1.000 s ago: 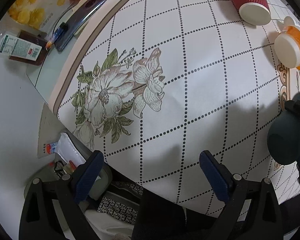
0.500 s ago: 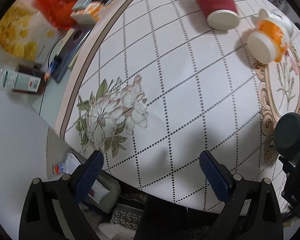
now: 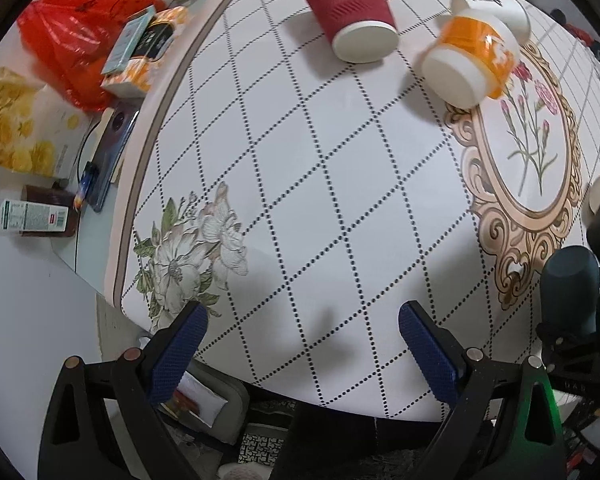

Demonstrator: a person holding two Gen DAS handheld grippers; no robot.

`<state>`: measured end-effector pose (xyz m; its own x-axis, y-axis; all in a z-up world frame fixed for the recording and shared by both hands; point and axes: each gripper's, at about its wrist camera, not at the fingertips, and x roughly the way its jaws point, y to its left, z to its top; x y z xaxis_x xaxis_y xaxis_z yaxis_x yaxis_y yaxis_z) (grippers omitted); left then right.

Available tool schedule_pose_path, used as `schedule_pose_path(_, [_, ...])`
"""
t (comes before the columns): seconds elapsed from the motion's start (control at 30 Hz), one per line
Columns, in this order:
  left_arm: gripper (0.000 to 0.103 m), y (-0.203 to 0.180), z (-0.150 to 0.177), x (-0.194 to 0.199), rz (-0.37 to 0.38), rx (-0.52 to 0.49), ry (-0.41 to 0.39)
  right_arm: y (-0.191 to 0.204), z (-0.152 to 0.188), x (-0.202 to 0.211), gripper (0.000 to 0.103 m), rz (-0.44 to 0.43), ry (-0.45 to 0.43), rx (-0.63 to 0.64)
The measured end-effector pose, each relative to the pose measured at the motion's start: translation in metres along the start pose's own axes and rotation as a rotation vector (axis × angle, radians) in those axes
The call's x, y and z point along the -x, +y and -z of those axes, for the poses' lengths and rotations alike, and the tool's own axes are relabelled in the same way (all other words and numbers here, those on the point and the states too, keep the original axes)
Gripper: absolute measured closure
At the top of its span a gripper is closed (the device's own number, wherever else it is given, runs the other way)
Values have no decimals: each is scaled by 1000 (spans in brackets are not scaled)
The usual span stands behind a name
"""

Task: Flip cup upside down
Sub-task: 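Lift the green cup with the right tool and rotate it opening-down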

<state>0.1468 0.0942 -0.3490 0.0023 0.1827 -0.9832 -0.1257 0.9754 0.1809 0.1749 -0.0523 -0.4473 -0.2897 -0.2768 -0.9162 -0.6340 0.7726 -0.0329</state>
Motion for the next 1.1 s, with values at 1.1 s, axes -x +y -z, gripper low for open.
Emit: schedule_pose_path(1.1, [5,-21,-14,3,24,-18,7,-93,29,58,32,-49,-364,-287])
